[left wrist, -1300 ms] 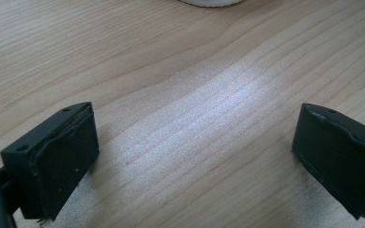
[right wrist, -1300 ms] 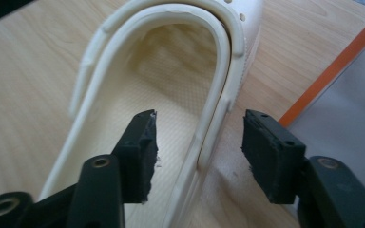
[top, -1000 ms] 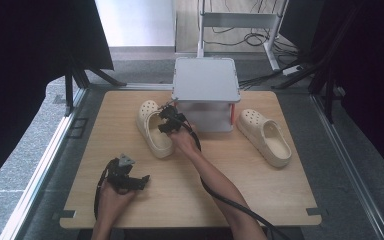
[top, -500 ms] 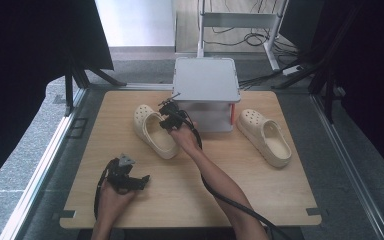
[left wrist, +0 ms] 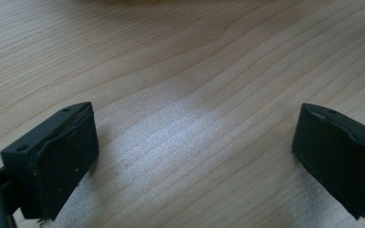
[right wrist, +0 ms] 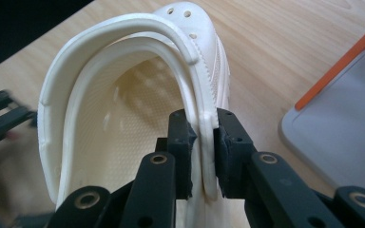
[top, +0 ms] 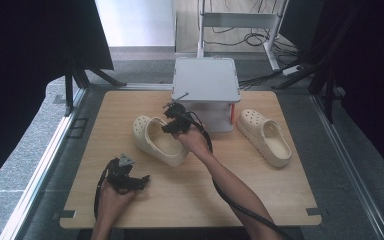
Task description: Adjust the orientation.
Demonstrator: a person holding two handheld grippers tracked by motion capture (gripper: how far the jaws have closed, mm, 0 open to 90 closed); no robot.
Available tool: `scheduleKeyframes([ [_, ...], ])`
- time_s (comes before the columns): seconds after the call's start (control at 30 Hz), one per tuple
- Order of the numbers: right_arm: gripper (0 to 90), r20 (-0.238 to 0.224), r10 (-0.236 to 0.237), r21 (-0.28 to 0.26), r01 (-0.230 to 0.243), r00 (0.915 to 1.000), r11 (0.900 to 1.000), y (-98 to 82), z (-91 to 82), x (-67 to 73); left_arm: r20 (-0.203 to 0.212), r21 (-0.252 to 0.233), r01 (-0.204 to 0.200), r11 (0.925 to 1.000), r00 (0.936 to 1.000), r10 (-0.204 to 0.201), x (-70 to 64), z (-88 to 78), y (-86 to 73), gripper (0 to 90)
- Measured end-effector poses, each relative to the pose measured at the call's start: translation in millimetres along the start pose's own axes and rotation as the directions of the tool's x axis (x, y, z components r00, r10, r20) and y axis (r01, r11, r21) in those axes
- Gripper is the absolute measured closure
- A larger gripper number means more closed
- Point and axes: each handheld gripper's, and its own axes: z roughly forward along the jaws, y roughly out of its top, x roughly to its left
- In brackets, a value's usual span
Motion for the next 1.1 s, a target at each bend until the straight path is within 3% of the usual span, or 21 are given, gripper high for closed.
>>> scheduleKeyframes([
  [0.1, 78.5, -0.034, -0.001, -0.01, 0.001, 0.9994, 1.0, -9.0, -14.4, 1.8, -0.008, 0.008, 0.007, 0.9999, 0.9999, -0.007, 1.4, -0.9, -0.8, 0.2],
  [0.2, 78.5, -0.057, 0.0, -0.016, -0.001, 0.9984, 1.0, -20.0, -27.7, 5.1, -0.05, 0.022, 0.027, 0.9994, 0.9984, -0.026, 8.4, -7.9, -3.0, 0.0],
  [0.4, 78.5, -0.096, -0.002, -0.019, 0.0, 0.9954, 1.0, -49.7, -51.8, 14.2, -0.099, -0.033, 0.089, 0.9955, 0.9909, -0.091, 31.8, -29.5, -11.4, 0.1],
  [0.6, 78.6, -0.15, 0.017, -0.021, -0.02, 0.9886, 1.0, -88.4, -68.3, 26.9, -0.124, -0.047, 0.134, 0.9899, 0.9825, -0.139, 46.1, -34.2, -20.4, 0.5],
  [0.93, 78.5, -0.203, 0.008, -0.004, -0.009, 0.9792, 1.0, -149.0, -76.3, 42.5, -0.13, -0.027, 0.137, 0.9903, 0.9817, -0.139, 45.8, -26.2, -22.6, 0.3],
  [1.1, 78.4, -0.175, -0.041, 0.006, 0.043, 0.9838, 0.999, -164.5, -75.1, 45.9, -0.128, -0.013, 0.129, 0.9915, 0.9832, -0.13, 43.2, -21.8, -22.2, 0.3],
])
